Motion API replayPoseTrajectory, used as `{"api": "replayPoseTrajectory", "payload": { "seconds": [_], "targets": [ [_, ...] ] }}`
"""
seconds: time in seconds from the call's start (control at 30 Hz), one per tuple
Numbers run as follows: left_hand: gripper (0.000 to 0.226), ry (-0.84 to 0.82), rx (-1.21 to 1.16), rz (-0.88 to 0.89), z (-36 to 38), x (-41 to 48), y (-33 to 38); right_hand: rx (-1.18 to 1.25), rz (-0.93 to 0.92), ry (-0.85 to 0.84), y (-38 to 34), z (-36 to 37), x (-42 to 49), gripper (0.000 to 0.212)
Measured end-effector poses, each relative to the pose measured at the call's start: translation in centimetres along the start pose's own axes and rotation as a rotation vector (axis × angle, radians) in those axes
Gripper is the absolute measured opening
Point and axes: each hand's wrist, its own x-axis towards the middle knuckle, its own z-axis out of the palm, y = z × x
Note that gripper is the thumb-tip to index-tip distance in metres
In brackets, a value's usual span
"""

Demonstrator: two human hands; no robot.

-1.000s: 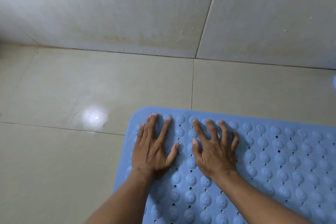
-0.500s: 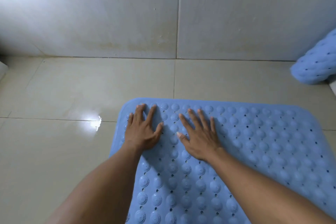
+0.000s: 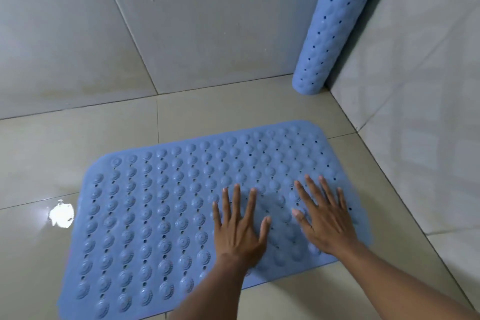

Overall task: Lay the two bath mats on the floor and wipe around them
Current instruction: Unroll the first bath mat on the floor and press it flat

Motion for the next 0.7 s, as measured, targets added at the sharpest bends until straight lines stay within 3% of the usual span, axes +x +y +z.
{"api": "replayPoseTrajectory", "payload": {
  "seconds": [0.3,0.47,0.7],
  "targets": [
    [0.073,0.014,0.077,0.018,2.7,2.7,3.7,0.003,-0.117,-0.026,4.0,0.6,3.0,0.070],
    [0.073,0.032,0.099,0.029,2.8,2.0,4.0,0.011,-0.204,0.096,4.2,1.2,3.1,0.066],
    [0.074,-0.004,0.144,0.038,2.7,2.5,4.0,-0.017,-0.274,0.139,4.1,1.2,3.4,0.066]
  ]
}}
